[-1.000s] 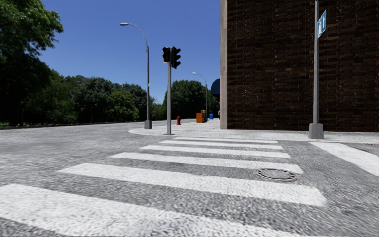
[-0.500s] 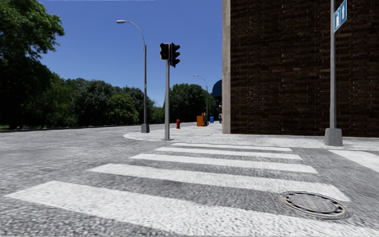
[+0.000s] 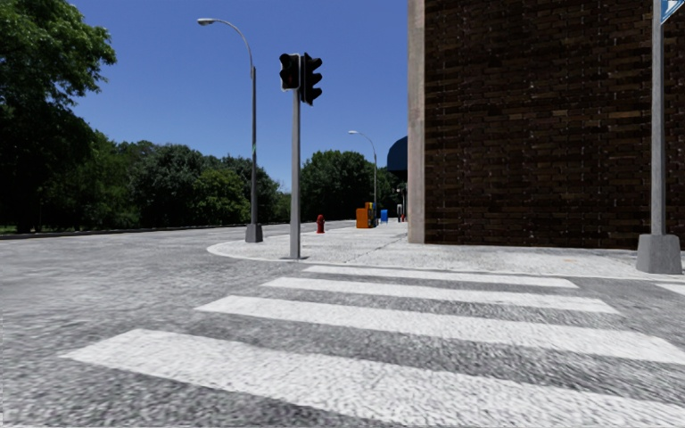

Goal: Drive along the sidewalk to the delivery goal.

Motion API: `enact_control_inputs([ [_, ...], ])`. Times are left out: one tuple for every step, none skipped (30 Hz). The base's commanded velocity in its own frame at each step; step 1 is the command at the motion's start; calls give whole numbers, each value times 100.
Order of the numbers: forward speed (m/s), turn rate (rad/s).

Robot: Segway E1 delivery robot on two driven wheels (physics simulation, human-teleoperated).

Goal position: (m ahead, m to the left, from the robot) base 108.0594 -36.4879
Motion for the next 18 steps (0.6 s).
enact_control_inputs([
  [200,0],
  [200,0],
  [200,0],
  [200,0],
  [200,0],
  [200,0],
  [200,0],
  [200,0],
  [200,0],
  [200,0],
  [200,0],
  [200,0],
  [200,0],
  [200,0],
  [200,0],
  [200,0],
  [200,0],
  [200,0],
])
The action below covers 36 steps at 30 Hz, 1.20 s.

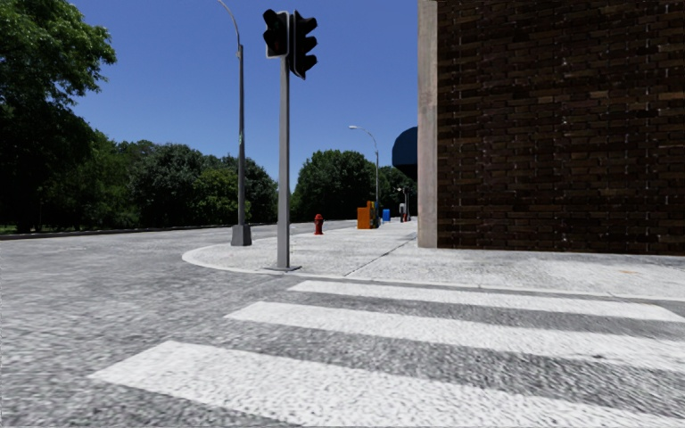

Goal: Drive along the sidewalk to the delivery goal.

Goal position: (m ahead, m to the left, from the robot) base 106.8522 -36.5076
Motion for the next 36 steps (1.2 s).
enact_control_inputs([
  [200,0],
  [200,0],
  [200,0],
  [200,0],
  [200,0],
  [200,0],
  [200,-11],
  [200,-19],
  [200,-19],
  [200,-23],
  [200,-27],
  [200,-27],
  [200,-31],
  [200,-36],
  [200,-38],
  [200,-38],
  [200,-39],
  [200,-39],
  [200,-39],
  [200,-39],
  [200,-39],
  [200,-39],
  [200,-39],
  [200,-39],
  [200,-39],
  [200,-39],
  [200,-39],
  [200,-24],
  [200,0],
  [200,0],
  [200,0],
  [200,0],
  [200,0],
  [200,0],
  [200,0],
  [200,0],
])
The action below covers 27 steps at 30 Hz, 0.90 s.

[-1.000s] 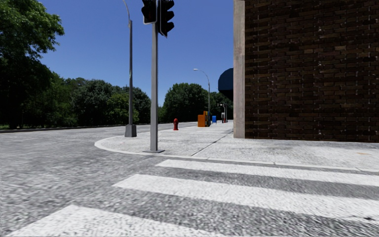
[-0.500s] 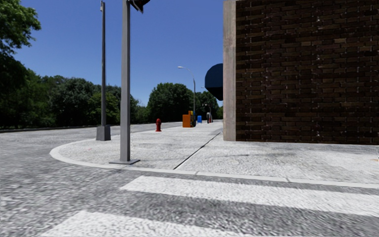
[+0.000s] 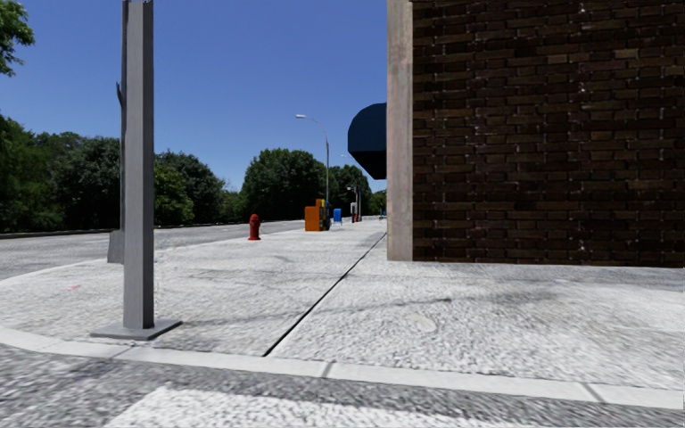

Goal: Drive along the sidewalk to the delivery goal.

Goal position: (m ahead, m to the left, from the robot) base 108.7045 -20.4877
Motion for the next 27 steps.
enact_control_inputs([
  [200,0],
  [200,0],
  [200,0],
  [200,0],
  [200,0],
  [200,0],
  [200,0],
  [200,0],
  [200,0],
  [200,0],
  [200,0],
  [200,0],
  [200,0],
  [200,0],
  [190,0],
  [171,0],
  [171,0],
  [156,0],
  [141,0],
  [141,0],
  [137,1],
  [136,6],
  [136,11],
  [136,11],
  [135,17],
  [135,20],
  [135,22],
])
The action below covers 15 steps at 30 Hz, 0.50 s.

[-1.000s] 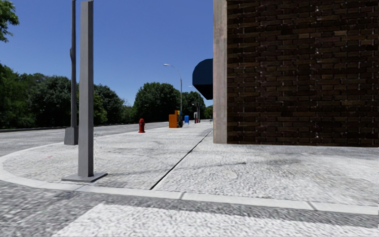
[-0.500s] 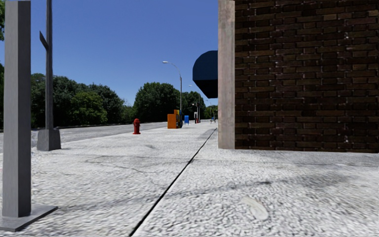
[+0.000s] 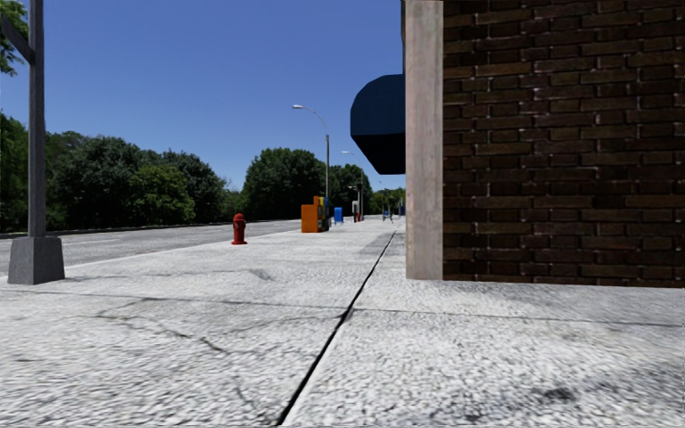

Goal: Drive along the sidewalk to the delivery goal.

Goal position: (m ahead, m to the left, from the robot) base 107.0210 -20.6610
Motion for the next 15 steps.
enact_control_inputs([
  [135,22],
  [135,22],
  [135,23],
  [135,23],
  [135,24],
  [135,25],
  [135,25],
  [135,25],
  [135,25],
  [135,25],
  [135,25],
  [135,25],
  [135,25],
  [135,24],
  [135,24],
])
